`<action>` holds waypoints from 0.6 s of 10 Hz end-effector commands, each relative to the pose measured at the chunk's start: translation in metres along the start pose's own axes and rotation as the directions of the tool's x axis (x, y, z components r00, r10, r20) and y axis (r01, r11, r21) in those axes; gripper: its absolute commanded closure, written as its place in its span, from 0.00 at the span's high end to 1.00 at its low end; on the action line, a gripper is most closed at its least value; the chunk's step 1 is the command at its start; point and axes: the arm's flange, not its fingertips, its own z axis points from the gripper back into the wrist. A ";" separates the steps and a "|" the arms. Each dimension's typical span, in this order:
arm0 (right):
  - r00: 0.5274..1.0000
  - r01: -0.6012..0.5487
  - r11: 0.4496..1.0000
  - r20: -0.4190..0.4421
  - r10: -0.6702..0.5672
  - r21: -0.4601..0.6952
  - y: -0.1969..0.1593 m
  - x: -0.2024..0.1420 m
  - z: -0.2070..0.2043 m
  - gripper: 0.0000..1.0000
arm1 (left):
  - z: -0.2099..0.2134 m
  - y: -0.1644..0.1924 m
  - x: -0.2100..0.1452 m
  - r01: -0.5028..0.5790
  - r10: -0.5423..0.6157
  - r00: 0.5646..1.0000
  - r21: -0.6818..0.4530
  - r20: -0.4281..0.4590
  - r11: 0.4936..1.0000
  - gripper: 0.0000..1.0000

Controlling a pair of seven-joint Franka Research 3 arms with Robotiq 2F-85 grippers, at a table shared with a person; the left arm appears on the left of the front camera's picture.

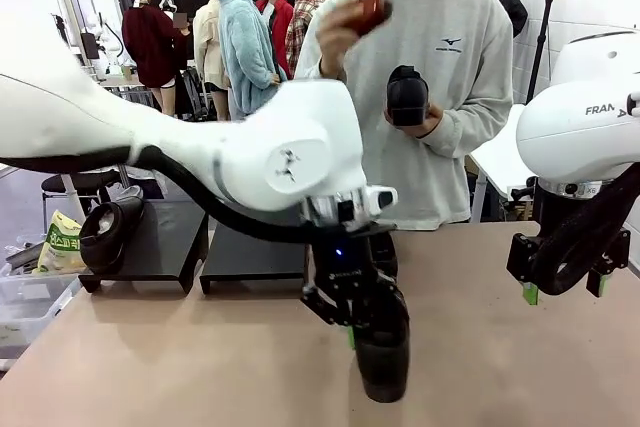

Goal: Organize the shoes by placing them on the stand.
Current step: Place the Shoe from the middle of the table onto the Shoes Stand.

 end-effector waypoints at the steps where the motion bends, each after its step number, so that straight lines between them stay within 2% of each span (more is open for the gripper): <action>1: 1.000 0.005 1.000 -0.008 -0.005 0.005 0.001 0.000 0.002 1.00 | 0.035 0.051 -0.021 -0.065 0.058 0.994 0.072 0.090 0.995 0.00; 2: 1.000 0.005 1.000 -0.008 -0.005 0.005 0.001 0.000 0.002 1.00 | 0.052 0.078 -0.028 -0.105 0.084 0.988 0.163 0.128 0.981 0.00; 3: 1.000 0.005 1.000 -0.008 -0.005 0.005 0.001 0.000 0.002 1.00 | 0.067 0.107 -0.030 -0.153 0.123 0.978 0.178 0.169 0.972 0.00; 5: 1.000 0.005 1.000 -0.008 -0.005 0.005 0.001 0.000 0.002 1.00 | 0.096 0.175 -0.025 -0.263 0.192 0.930 0.202 0.314 0.943 0.00; 6: 1.000 0.005 1.000 -0.008 -0.005 0.005 0.001 0.000 0.002 1.00 | 0.100 0.199 -0.020 -0.297 0.213 0.915 0.213 0.343 0.931 0.00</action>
